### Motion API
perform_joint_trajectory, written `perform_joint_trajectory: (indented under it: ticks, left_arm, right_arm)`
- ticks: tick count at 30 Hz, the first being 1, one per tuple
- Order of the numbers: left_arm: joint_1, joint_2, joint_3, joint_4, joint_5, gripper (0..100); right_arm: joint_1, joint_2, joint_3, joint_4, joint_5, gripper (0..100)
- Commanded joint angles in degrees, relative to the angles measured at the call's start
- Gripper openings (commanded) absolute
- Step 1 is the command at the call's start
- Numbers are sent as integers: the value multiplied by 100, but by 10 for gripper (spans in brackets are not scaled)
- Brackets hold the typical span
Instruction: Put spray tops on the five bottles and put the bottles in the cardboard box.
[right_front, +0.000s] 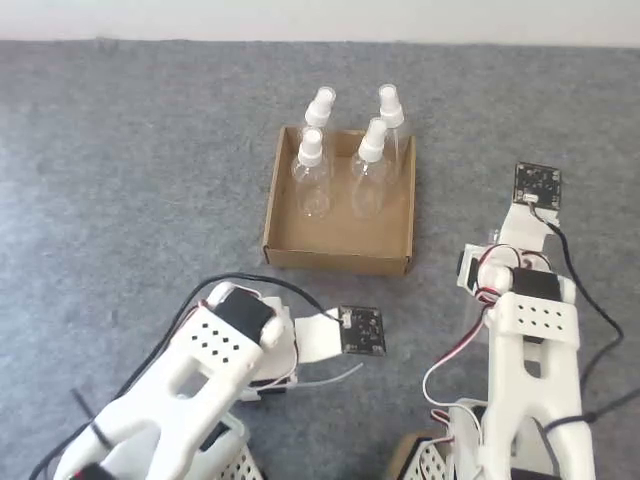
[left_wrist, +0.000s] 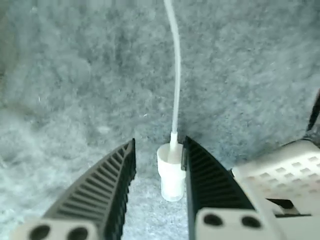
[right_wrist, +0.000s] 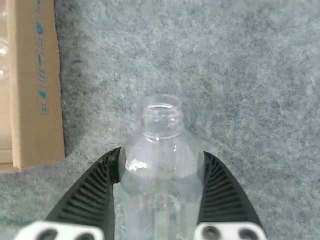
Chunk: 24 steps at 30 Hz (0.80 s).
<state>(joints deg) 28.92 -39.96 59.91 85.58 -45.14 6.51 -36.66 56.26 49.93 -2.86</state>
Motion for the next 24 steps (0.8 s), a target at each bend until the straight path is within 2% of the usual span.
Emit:
perform_joint_trajectory:
  ticks: [1, 5, 14, 21, 24]
  left_arm:
    - [105, 70, -286, 62, -79, 145]
    - [141, 70, 40, -114, -396, 145]
    - [132, 158, 374, -527, -422, 144]
    - [97, 1538, 576, -1389, -404, 124]
    - [97, 2004, 286, -1310, -404, 93]
  right_arm:
    - [66, -242, -70, -136, -9, 52]
    - [66, -242, -70, -145, -9, 52]
    - [66, -242, -70, -145, -9, 52]
    - [66, -242, -70, -145, -9, 52]
    - [66, -242, -70, -145, -9, 52]
